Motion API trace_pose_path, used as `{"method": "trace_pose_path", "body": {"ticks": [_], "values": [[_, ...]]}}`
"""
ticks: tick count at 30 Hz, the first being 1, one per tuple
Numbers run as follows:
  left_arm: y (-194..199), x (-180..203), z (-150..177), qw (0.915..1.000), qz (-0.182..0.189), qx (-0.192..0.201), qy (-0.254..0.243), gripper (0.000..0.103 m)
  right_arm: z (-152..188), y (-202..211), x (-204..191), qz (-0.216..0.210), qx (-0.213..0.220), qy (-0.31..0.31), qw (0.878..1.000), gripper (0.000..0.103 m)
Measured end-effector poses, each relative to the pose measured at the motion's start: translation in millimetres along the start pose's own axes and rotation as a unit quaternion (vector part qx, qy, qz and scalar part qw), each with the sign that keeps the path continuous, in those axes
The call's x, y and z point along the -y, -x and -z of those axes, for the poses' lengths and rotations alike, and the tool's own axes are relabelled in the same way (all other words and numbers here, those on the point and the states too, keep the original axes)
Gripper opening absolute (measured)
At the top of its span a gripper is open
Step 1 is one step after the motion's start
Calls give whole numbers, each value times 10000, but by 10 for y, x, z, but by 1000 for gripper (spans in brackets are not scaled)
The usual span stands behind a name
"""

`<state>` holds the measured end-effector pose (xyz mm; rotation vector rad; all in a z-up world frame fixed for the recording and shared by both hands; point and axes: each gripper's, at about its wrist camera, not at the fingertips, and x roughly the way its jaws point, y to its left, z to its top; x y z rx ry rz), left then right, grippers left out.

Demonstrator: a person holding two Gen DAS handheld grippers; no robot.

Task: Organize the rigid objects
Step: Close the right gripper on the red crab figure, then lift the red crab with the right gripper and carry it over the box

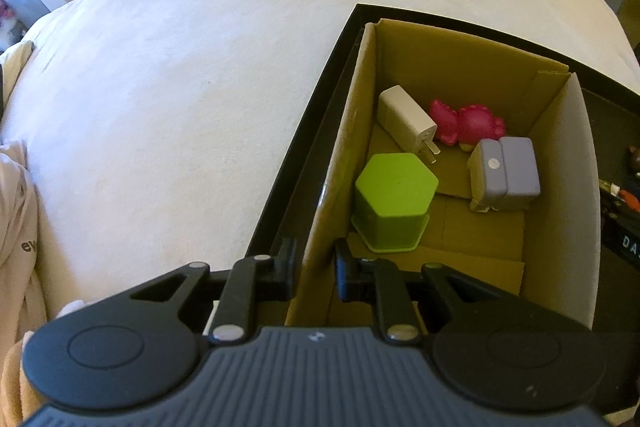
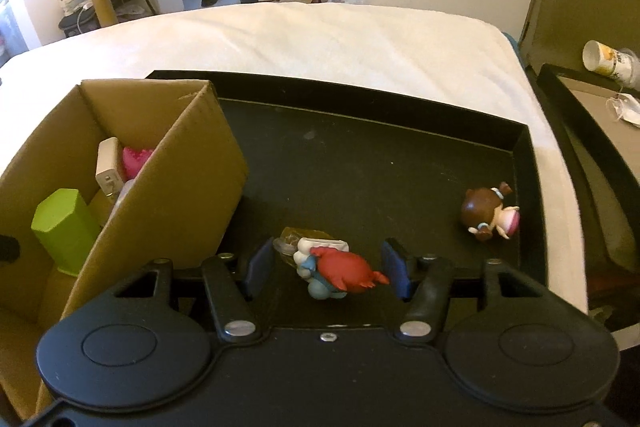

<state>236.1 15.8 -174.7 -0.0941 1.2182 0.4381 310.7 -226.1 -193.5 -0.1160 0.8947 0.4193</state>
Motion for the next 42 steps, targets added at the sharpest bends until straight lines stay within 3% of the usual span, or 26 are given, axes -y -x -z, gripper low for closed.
{"method": "trace_pose_path", "body": {"ticks": [24, 42], "values": [[-1, -202, 57, 9974, 692, 41, 172, 12, -247, 484, -272, 388, 415, 312, 9979, 57], [-7, -360, 115, 9922, 1184, 25, 378, 12, -492, 815, -767, 113, 809, 615, 9948, 58]]}}
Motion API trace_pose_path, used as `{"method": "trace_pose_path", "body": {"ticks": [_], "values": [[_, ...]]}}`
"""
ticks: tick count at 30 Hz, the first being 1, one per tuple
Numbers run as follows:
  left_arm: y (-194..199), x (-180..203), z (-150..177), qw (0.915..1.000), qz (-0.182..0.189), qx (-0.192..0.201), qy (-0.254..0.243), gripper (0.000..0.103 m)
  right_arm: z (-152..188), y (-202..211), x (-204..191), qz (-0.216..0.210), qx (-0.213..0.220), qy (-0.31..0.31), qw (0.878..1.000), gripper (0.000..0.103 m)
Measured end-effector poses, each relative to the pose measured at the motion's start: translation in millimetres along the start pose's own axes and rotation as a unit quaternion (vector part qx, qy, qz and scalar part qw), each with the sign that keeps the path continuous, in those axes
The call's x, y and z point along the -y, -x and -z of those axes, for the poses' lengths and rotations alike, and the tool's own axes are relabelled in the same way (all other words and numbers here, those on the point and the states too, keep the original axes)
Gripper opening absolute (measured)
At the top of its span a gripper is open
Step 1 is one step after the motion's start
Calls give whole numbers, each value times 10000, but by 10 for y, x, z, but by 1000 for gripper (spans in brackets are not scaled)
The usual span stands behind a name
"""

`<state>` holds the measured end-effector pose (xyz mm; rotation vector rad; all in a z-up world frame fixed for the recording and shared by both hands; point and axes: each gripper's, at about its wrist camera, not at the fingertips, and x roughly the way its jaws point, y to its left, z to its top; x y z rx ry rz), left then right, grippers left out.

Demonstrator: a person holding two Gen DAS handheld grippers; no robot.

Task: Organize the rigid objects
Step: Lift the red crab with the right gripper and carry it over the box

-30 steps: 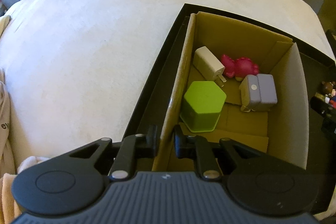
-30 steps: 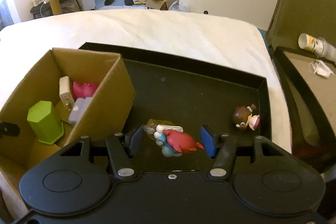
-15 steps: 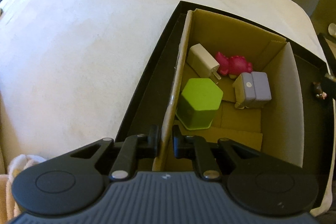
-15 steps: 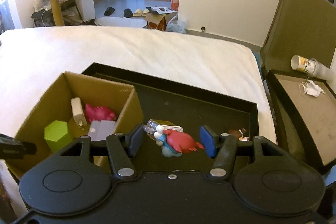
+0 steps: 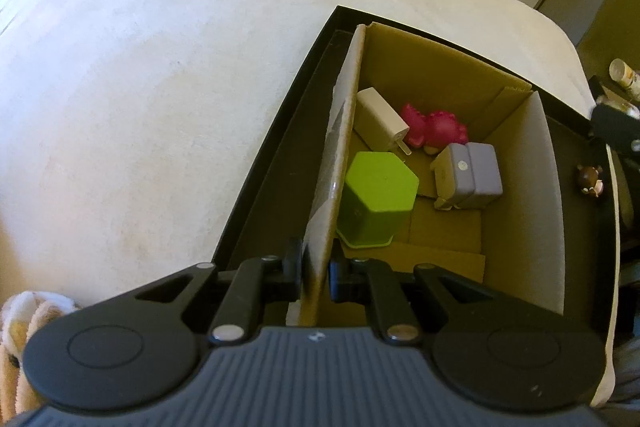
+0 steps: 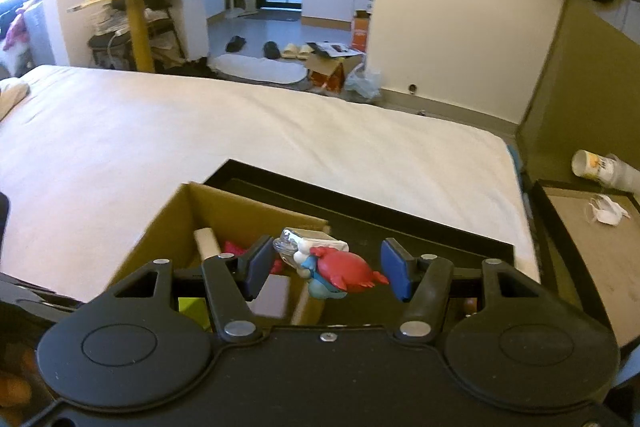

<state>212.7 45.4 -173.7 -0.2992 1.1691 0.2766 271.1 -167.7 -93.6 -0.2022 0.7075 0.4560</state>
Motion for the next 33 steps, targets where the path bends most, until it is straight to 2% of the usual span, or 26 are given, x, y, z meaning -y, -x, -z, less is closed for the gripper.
{"method": "trace_pose_path", "body": {"ticks": [15, 33], "values": [[-13, -101, -16, 9998, 220, 11, 39, 13, -16, -345, -501, -290, -413, 371, 9980, 58], [-48, -176, -8, 9994, 302, 6, 142, 13, 59, -642, -581, -481, -828, 117, 9953, 58]]}}
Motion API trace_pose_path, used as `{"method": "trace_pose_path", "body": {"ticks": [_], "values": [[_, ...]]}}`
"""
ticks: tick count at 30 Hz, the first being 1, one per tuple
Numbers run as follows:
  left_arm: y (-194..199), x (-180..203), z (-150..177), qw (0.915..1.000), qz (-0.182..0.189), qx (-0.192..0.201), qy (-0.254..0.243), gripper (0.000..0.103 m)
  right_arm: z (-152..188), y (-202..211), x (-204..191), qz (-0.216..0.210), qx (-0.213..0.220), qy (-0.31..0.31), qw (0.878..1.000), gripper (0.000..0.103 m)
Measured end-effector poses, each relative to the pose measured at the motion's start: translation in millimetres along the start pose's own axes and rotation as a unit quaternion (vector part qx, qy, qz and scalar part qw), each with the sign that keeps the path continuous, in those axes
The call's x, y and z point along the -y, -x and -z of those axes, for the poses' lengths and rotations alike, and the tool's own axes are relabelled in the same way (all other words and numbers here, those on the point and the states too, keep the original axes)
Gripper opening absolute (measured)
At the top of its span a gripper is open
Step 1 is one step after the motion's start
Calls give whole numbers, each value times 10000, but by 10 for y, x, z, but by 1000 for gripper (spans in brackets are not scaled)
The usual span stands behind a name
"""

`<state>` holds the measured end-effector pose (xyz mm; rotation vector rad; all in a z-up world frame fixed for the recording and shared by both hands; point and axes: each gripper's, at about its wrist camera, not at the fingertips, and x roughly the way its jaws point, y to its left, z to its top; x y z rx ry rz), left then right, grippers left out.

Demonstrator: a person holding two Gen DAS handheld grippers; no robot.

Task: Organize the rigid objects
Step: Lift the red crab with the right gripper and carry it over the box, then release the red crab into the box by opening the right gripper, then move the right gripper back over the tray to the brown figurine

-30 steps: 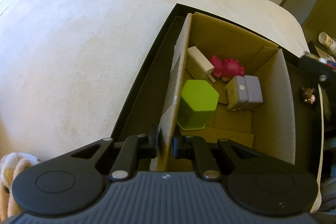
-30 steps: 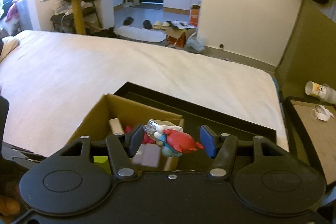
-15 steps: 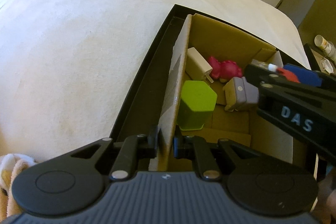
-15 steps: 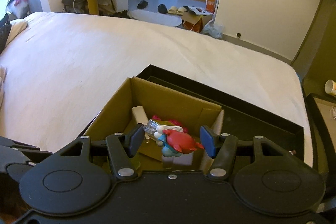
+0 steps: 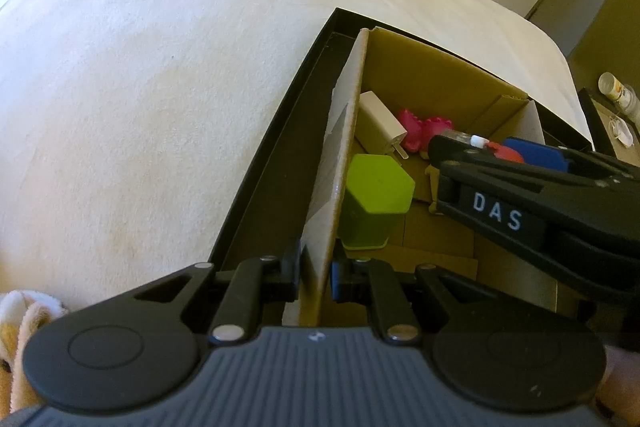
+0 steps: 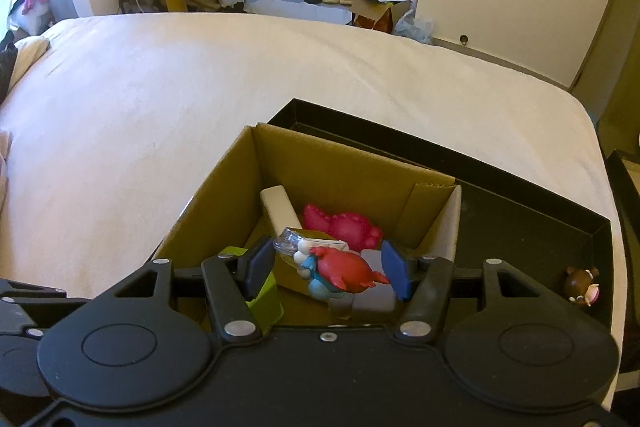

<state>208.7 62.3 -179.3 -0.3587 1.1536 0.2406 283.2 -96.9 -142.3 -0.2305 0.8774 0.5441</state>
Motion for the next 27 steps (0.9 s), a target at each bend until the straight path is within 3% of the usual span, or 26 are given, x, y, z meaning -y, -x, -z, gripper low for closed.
{"method": "trace_pose_path", "body": {"ticks": [9, 27], "values": [[2, -3, 3, 10000, 0, 3, -10, 13, -6, 13, 25, 2, 63, -67, 10000, 60], [9, 123, 18, 9997, -201, 43, -136, 12, 120, 531, 649, 358, 609, -781, 9944, 61]]}}
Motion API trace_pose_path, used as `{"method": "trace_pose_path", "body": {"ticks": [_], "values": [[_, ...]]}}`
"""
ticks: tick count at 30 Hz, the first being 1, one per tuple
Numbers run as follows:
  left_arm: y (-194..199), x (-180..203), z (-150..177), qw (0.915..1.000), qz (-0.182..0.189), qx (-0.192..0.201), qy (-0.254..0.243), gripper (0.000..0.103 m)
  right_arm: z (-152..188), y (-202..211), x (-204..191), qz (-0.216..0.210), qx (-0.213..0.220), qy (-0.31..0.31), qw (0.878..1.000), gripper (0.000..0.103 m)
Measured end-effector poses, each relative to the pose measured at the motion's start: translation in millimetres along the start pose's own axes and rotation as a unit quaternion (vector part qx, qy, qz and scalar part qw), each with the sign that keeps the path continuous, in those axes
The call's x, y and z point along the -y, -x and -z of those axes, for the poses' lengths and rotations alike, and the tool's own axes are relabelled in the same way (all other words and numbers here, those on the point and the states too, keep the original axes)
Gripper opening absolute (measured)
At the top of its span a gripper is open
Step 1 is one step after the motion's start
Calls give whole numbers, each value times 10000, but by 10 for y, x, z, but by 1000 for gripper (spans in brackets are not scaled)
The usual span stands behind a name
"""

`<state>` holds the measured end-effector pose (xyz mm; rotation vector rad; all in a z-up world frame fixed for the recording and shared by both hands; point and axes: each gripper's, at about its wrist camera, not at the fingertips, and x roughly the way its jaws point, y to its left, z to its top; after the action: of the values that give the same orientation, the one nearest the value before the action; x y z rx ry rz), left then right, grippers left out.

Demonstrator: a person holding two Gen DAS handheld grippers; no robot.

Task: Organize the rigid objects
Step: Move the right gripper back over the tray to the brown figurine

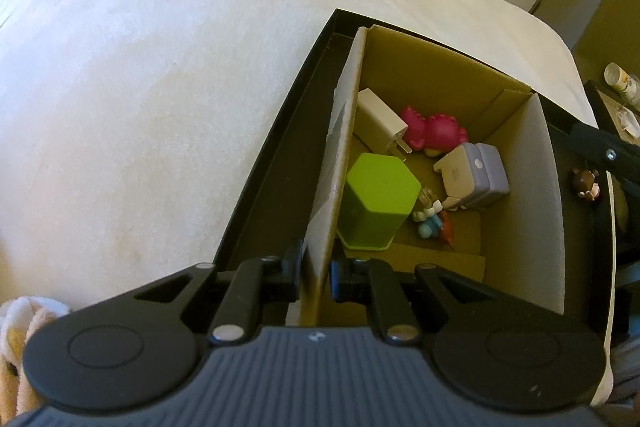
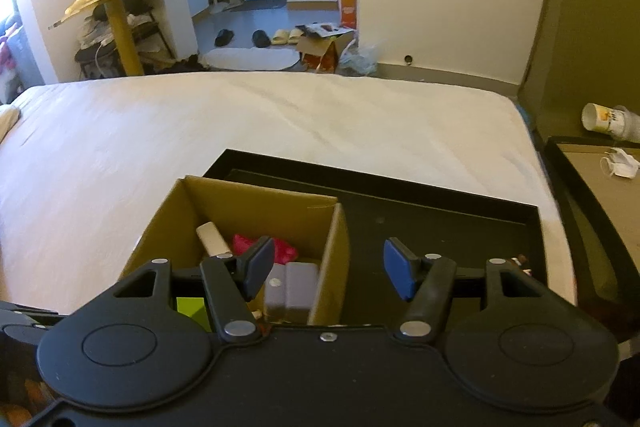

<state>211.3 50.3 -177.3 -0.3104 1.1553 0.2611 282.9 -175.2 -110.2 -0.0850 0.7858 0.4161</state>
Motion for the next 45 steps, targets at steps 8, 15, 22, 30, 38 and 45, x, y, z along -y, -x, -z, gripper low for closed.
{"method": "trace_pose_path", "body": {"ticks": [8, 15, 22, 30, 38, 45], "values": [[-17, 70, 6, 9998, -152, 2, -118, 12, 94, 11, 165, 175, 24, -220, 9996, 61], [-24, 136, 0, 9990, -359, -10, -262, 12, 187, -20, 301, 202, 21, -359, 9991, 61], [-17, 208, -27, 9979, -560, -62, -330, 12, 264, -43, 428, 308, 75, -378, 9988, 61], [-20, 305, -37, 9965, -773, -95, -309, 13, 364, -160, 595, 392, 67, -570, 9976, 65], [-49, 416, -49, 9940, -1029, -149, -333, 14, 448, -225, 758, 490, 110, -708, 9962, 75], [-66, 479, -60, 9921, -1178, -224, -369, 14, 556, -309, 890, 609, 225, -870, 9941, 81]]}}
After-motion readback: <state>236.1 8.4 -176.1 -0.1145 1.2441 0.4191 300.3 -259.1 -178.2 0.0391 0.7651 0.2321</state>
